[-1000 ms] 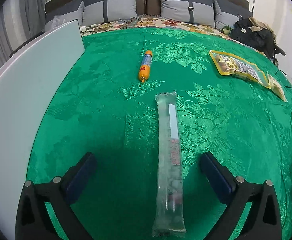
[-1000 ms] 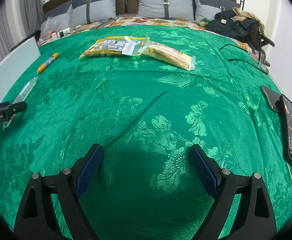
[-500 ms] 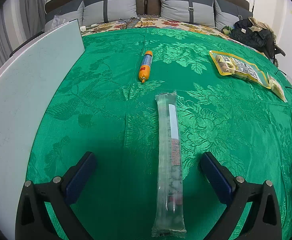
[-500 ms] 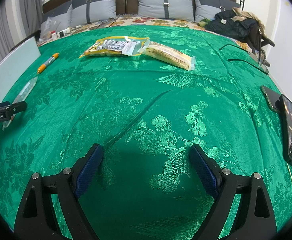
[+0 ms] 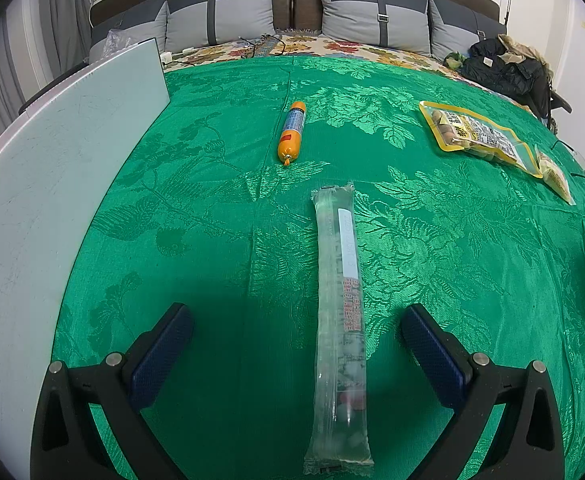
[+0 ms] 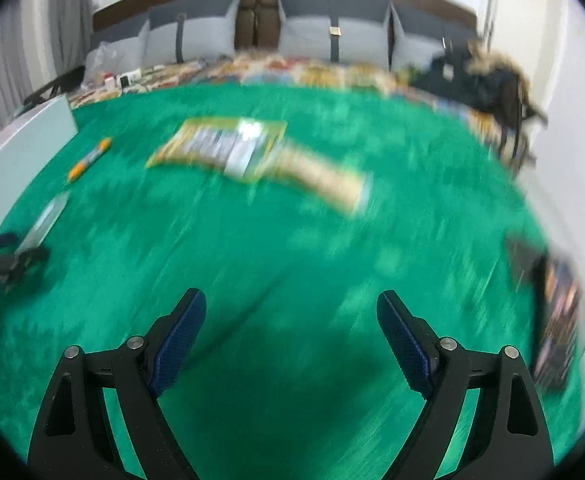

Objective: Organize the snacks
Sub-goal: 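Grasp the long cream bar packet with the right tool while the left tool holds the tube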

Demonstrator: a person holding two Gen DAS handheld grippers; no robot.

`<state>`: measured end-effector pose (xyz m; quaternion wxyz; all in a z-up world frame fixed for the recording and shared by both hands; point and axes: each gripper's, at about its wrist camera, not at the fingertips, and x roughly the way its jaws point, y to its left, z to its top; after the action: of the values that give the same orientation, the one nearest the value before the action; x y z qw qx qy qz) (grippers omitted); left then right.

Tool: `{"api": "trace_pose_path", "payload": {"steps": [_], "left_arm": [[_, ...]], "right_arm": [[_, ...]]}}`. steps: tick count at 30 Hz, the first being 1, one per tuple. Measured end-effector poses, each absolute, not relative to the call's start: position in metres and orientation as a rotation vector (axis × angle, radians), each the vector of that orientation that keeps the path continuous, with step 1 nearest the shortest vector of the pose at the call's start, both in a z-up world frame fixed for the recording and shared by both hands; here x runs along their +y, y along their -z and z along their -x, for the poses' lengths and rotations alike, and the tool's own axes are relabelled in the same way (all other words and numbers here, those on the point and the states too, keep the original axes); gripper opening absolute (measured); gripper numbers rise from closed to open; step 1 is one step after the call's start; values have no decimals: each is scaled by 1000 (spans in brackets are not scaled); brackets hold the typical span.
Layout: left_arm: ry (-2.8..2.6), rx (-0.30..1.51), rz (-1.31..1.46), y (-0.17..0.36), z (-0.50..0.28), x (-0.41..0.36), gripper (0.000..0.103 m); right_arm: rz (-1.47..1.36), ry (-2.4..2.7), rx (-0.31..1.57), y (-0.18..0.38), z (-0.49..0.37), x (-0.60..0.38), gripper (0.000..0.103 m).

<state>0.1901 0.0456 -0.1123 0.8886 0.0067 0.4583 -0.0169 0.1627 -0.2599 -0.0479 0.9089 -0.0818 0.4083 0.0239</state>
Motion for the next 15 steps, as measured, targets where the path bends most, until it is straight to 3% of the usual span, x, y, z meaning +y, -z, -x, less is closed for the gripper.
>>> {"api": "trace_pose_path", "payload": {"steps": [9,12,13,14,15], "left_arm": [[35,952,-14,112,-190,46,103],[35,952,-14,112,-190,46,103],[35,952,-14,112,-190,46,103],[35,952,-14,112,-190,46,103],[35,952,-14,112,-190,46,103]], "right_arm": [[500,-188,1023,79,-274,-259,87],[483,-185,1031,84,-291,-258,84],[444,-203,1045,84,-295,-260,65],[375,-234,1072,82,-299,-264,28],[328,-232,1103,82,-304,-267,17]]}}
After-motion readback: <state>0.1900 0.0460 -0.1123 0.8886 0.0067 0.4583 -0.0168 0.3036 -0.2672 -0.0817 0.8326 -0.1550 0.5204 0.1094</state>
